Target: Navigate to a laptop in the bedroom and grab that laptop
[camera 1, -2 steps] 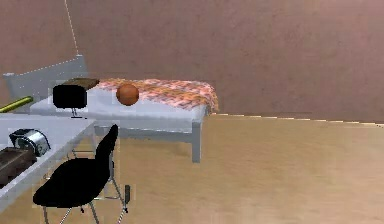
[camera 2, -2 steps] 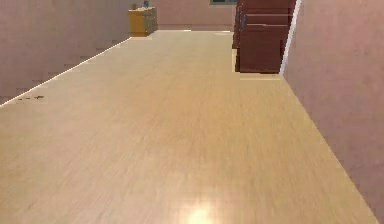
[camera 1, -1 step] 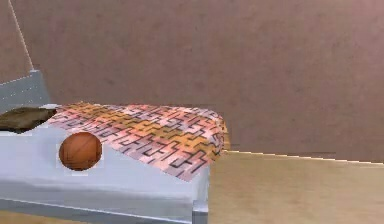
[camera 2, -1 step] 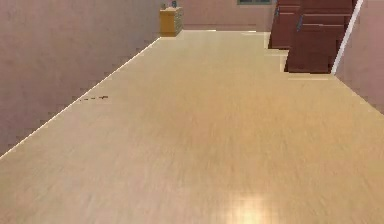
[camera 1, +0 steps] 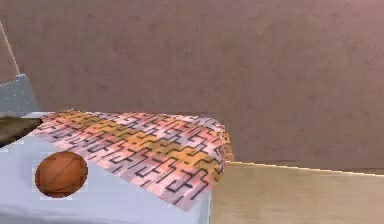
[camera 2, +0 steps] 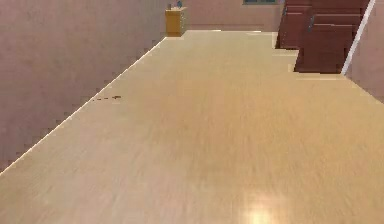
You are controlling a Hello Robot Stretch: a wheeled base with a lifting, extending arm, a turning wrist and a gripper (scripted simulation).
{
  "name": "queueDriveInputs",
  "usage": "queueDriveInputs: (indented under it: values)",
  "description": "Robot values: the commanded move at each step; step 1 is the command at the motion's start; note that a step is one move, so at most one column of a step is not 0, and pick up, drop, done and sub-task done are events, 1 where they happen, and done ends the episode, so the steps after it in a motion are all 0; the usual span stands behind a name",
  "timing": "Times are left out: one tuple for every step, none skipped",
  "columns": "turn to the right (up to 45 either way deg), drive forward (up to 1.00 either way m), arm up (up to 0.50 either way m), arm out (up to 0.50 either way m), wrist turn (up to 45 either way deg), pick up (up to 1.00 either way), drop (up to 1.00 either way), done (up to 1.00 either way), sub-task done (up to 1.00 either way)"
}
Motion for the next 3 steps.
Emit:
queueDriveInputs:
  values:
    - [-42.0,0.00,0.00,0.00,0.0,0.00,0.00,0.00,0.00]
    - [0.0,0.40,0.00,0.00,0.0,0.00,0.00,0.00,0.00]
    - [-45.0,0.00,0.00,0.00,0.0,0.00,0.00,0.00,0.00]
